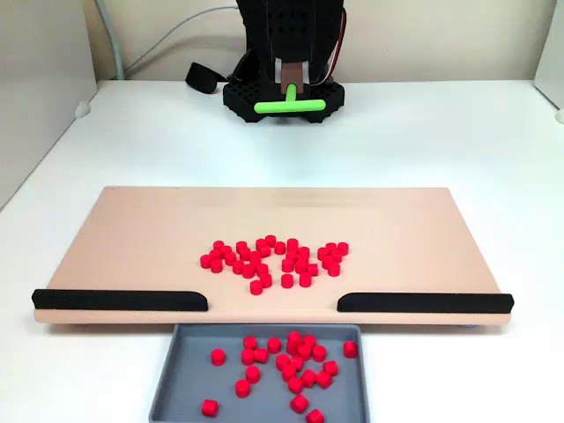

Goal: Gather the right side granules

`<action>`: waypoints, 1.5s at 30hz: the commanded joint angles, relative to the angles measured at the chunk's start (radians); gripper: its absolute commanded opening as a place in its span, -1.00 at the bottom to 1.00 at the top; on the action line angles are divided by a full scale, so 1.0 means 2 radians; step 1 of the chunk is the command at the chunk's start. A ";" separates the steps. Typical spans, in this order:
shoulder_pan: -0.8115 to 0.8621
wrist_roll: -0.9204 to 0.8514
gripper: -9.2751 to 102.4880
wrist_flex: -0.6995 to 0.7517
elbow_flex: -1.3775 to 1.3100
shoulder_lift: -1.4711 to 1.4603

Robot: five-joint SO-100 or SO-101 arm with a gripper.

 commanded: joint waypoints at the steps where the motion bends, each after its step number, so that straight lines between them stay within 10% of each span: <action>1: -0.006 0.002 -0.81 -0.002 -0.011 0.006; 45: -0.005 -0.008 -0.77 -0.002 -0.011 0.002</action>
